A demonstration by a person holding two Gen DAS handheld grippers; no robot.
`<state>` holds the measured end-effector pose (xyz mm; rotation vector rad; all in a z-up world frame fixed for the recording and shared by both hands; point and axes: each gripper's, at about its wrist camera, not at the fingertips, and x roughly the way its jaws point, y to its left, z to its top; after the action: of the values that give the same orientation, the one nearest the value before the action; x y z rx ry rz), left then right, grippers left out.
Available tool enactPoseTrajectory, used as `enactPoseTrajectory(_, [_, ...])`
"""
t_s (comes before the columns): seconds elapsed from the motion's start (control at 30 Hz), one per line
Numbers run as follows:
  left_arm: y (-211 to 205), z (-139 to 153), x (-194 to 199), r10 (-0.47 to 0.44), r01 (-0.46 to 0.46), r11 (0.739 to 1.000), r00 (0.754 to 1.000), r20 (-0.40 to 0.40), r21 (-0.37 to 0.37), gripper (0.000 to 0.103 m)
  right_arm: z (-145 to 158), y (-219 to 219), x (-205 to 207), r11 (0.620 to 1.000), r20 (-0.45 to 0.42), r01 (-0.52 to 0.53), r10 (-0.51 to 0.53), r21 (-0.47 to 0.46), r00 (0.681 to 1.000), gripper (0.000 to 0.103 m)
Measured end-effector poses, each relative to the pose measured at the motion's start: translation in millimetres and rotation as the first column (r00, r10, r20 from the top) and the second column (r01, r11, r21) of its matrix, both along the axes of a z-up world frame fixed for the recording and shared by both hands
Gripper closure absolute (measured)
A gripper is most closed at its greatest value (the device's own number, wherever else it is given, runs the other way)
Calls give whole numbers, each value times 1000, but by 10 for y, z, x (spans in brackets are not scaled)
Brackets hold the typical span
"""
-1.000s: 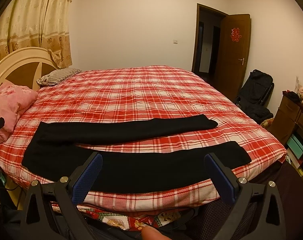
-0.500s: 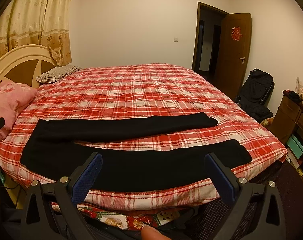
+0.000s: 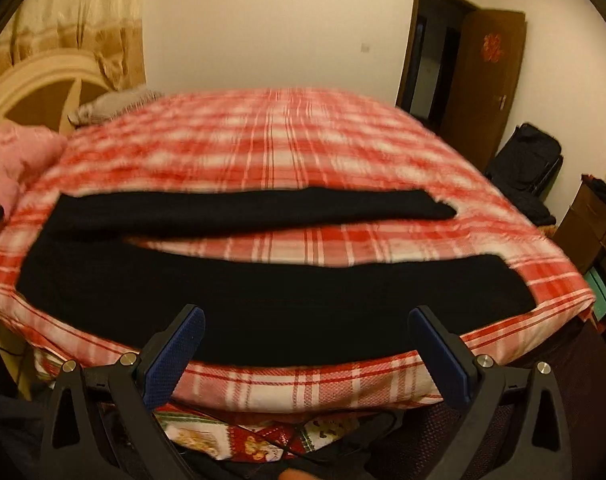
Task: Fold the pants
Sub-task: 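Lower both tools onto the black pants and close both on the fabric edge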
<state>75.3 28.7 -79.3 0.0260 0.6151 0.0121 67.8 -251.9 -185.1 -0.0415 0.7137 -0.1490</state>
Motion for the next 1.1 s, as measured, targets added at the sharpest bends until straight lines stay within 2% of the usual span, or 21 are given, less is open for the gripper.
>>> enactPoseTrajectory(0.13, [457, -247, 494, 107, -106, 994, 993, -58, 5, 0, -193, -78, 271, 999, -56, -46, 45, -13, 997, 1])
enactPoseTrajectory(0.27, [869, -472, 1055, 186, -183, 983, 976, -115, 35, 0, -187, -353, 586, 1000, -52, -8, 8, -8, 999, 2])
enactPoseTrajectory(0.37, [1054, -629, 1416, 210, -207, 978, 965, -156, 33, 0, -169, -599, 844, 1000, -71, 27, -27, 6, 997, 13])
enactPoseTrajectory(0.43, [1108, -698, 1589, 214, -213, 977, 962, -172, 24, 6, -163, -783, 1029, 999, -98, 35, -32, 29, 995, 22])
enactPoseTrajectory(0.47, [1128, -732, 1682, 210, -211, 977, 961, -180, 10, 9, -169, -855, 1119, 998, -112, 30, -24, 54, 993, 31])
enactPoseTrajectory(0.5, [1144, -759, 1767, 198, -202, 979, 963, -185, -3, 12, -177, -920, 1184, 997, -125, 37, -28, 71, 992, 33])
enactPoseTrajectory(0.63, [1140, -922, 2146, 170, -176, 984, 957, -234, -2, 24, -201, -1264, 1475, 992, -146, 115, -106, 52, 984, 36])
enactPoseTrajectory(0.73, [1145, -1032, 2358, 154, -160, 987, 952, -264, -1, 25, -204, -1499, 1694, 985, -167, 152, -136, 87, 977, 36])
enactPoseTrajectory(0.83, [1142, -1104, 2503, 134, -143, 990, 952, -277, -12, 25, -215, -1674, 1907, 981, -179, 183, -169, 66, 969, 36])
enactPoseTrajectory(0.9, [1130, -1145, 2572, 129, -138, 990, 949, -286, -13, 25, -235, -1800, 2067, 977, -189, 194, -175, 89, 966, 36])
enactPoseTrajectory(0.97, [1127, -1191, 2637, 120, -133, 991, 946, -300, -22, 32, -253, -1892, 2206, 975, -194, 174, -146, 137, 970, 36])
enactPoseTrajectory(1.03, [1134, -1238, 2689, 107, -125, 991, 943, -315, -39, 42, -267, -1933, 2302, 975, -190, 187, -163, 120, 968, 36])
enactPoseTrajectory(1.1, [1118, -1260, 2710, 91, -114, 992, 943, -319, -55, 51, -296, -1963, 2400, 974, -197, 194, -169, 114, 966, 41])
